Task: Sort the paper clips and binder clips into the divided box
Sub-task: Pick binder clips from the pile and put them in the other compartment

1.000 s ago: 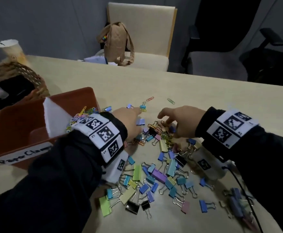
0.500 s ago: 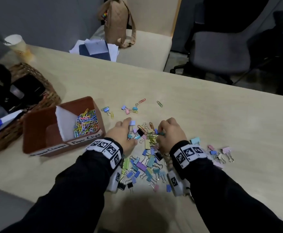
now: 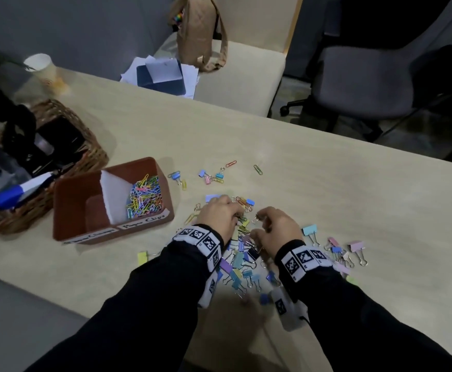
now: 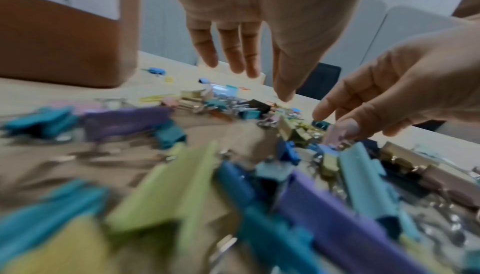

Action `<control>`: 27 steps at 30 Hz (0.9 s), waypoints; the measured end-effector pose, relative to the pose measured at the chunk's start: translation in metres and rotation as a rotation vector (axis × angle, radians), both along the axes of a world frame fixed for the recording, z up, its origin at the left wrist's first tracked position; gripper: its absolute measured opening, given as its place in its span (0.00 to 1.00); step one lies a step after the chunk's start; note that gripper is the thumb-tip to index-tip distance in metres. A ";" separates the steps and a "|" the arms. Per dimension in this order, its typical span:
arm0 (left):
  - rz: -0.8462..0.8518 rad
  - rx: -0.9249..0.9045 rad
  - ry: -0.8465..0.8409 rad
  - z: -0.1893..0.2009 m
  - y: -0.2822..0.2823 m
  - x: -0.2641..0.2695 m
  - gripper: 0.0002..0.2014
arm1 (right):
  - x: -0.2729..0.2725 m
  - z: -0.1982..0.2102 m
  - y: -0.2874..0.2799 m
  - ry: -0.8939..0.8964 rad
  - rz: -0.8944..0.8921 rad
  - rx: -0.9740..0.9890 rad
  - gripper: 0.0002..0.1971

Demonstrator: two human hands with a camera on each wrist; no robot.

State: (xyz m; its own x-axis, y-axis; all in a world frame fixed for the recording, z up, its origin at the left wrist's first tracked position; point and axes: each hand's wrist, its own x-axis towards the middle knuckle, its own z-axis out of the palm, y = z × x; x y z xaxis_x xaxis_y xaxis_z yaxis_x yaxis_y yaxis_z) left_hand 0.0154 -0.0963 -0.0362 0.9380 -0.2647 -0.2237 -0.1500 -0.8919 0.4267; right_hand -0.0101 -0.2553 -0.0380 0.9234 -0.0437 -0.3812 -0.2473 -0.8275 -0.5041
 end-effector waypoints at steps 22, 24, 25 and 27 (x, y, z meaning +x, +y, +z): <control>0.003 -0.145 0.152 -0.011 0.003 0.028 0.04 | -0.017 0.003 -0.004 0.033 -0.208 0.074 0.07; 0.137 -0.232 0.166 -0.007 0.009 0.025 0.04 | -0.007 0.003 -0.006 0.012 -0.188 0.075 0.07; 0.182 -0.253 0.159 -0.005 0.011 0.023 0.04 | -0.002 0.002 -0.006 -0.012 -0.153 0.069 0.07; 0.234 -0.259 0.140 0.001 0.016 0.018 0.08 | 0.010 0.001 -0.005 -0.061 -0.002 0.042 0.09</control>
